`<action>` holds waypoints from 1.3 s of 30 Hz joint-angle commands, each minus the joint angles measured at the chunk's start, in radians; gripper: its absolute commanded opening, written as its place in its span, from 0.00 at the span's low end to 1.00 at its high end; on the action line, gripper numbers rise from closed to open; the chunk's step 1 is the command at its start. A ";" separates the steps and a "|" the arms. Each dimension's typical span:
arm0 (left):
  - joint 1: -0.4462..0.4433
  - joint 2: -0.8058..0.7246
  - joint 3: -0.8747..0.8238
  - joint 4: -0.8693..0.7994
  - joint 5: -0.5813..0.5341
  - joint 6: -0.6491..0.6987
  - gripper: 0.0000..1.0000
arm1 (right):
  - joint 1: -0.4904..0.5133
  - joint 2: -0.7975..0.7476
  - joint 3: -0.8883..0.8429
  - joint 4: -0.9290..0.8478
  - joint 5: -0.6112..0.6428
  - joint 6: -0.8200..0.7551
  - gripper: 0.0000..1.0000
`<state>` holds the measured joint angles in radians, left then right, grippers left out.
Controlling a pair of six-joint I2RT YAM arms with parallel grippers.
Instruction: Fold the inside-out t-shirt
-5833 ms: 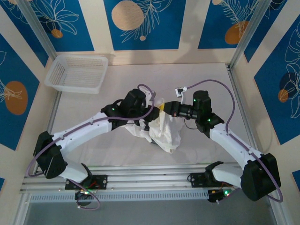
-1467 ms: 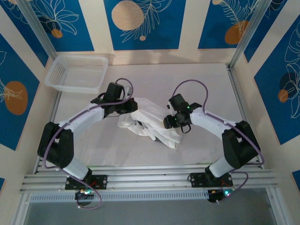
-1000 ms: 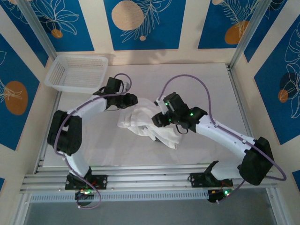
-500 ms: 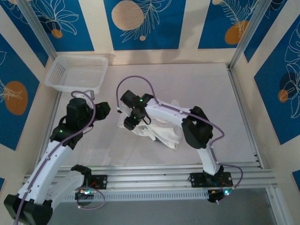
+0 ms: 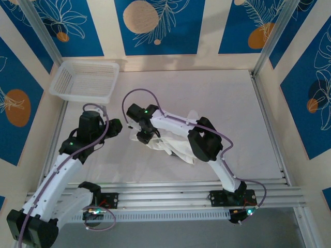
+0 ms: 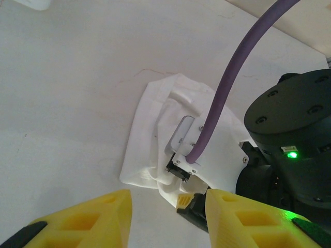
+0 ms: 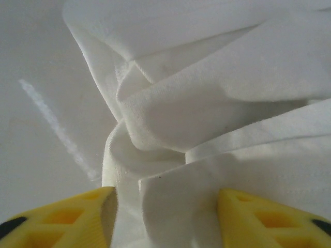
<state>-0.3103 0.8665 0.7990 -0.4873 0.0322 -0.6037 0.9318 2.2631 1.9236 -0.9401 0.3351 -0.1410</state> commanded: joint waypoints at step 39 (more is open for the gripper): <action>-0.030 0.987 0.348 0.047 0.033 0.196 0.36 | -0.160 -1.304 -0.841 0.604 -0.050 0.446 0.00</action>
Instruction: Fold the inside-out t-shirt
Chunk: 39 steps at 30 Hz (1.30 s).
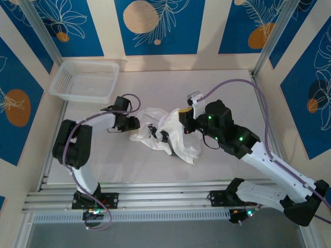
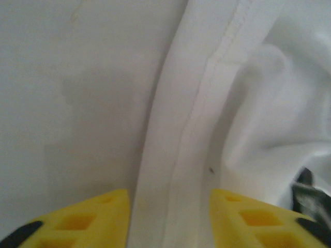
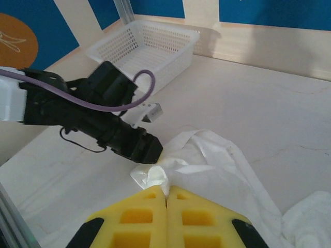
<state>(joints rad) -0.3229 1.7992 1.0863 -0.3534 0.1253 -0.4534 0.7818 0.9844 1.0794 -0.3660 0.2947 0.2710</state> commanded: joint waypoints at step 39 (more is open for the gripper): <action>0.195 -1.046 -0.372 -0.155 0.129 -0.006 0.42 | -0.655 -0.445 -0.282 0.052 -0.270 0.443 0.00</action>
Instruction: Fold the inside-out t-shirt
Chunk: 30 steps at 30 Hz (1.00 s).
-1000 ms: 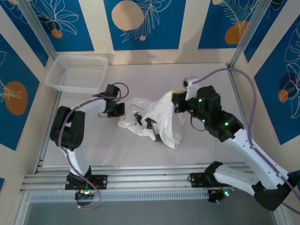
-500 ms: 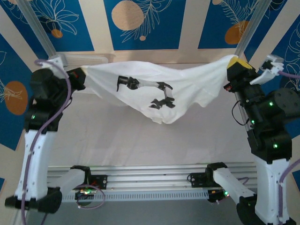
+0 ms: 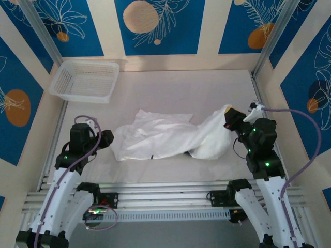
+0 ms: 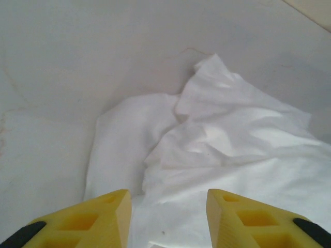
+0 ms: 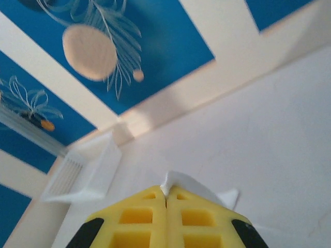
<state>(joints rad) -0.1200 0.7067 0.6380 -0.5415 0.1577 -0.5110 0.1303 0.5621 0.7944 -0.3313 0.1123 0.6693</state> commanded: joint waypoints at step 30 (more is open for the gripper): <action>-0.319 1.011 0.415 -0.164 -0.520 0.297 0.36 | -0.012 0.051 0.059 -0.210 -0.099 0.026 0.00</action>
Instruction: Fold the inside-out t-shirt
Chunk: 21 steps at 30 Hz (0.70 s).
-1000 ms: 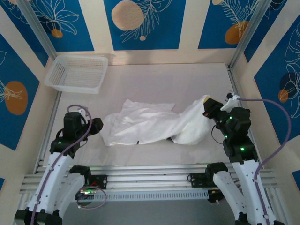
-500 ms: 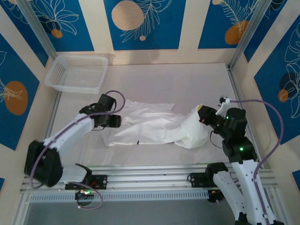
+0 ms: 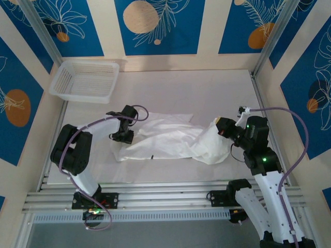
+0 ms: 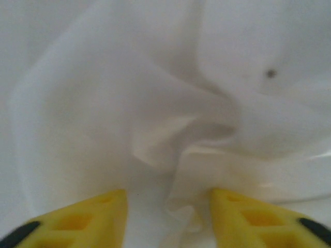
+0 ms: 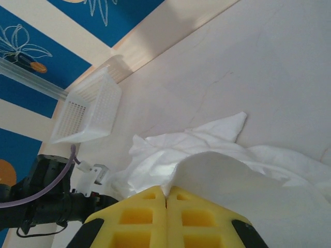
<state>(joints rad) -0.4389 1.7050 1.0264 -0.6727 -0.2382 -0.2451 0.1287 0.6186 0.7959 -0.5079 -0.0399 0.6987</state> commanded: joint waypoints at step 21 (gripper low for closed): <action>0.161 -0.181 -0.073 0.088 0.457 -0.032 0.23 | -0.078 0.036 0.115 -0.025 0.004 0.007 0.00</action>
<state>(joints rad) -0.2790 1.4834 0.9730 -0.5644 0.1051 -0.2611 0.0563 0.6540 0.9035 -0.5663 -0.0002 0.6888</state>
